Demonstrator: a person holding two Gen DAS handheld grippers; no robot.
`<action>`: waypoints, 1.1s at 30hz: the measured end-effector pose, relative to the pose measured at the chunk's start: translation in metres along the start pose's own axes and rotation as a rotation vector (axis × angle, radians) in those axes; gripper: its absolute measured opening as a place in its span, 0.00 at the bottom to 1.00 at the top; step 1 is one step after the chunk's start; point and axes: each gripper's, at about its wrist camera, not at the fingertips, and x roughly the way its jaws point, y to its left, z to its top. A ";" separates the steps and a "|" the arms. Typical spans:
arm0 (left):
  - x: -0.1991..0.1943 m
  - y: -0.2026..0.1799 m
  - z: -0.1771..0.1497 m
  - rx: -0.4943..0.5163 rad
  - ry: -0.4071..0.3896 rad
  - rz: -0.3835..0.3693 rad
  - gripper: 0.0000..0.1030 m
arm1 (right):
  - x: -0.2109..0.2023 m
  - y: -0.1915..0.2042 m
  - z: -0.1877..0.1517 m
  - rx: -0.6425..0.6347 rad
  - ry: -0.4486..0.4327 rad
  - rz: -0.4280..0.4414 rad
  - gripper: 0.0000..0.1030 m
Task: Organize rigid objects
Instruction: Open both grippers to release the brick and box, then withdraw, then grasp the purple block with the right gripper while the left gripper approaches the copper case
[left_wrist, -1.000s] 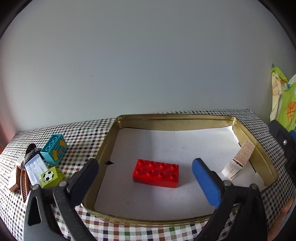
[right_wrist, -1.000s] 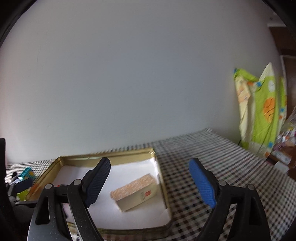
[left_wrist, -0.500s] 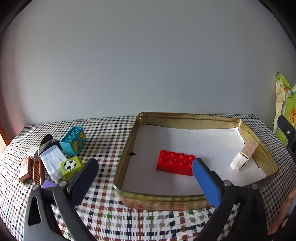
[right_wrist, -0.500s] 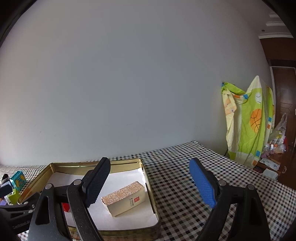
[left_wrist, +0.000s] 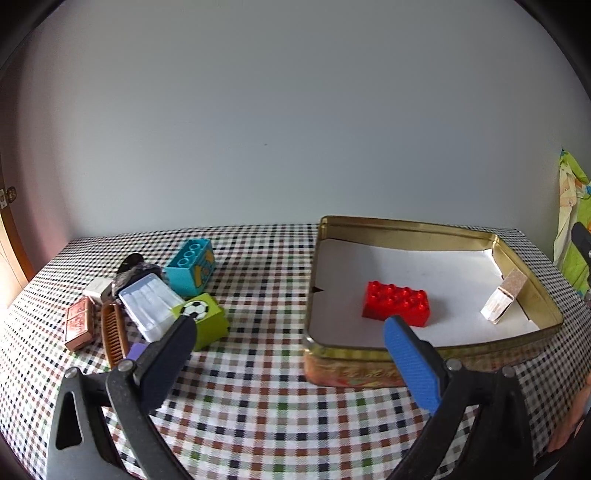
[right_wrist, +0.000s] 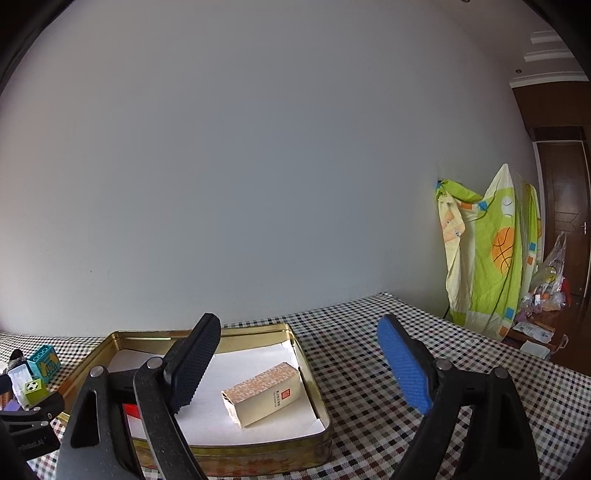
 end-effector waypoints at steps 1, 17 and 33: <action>-0.001 0.003 0.000 0.001 -0.002 0.007 0.99 | -0.001 0.000 0.000 0.000 -0.002 -0.001 0.86; -0.008 0.043 -0.002 0.021 -0.028 0.080 0.99 | -0.015 0.046 -0.010 -0.003 0.100 0.122 0.86; -0.004 0.100 -0.004 -0.016 0.005 0.147 0.99 | -0.028 0.125 -0.025 -0.016 0.192 0.273 0.86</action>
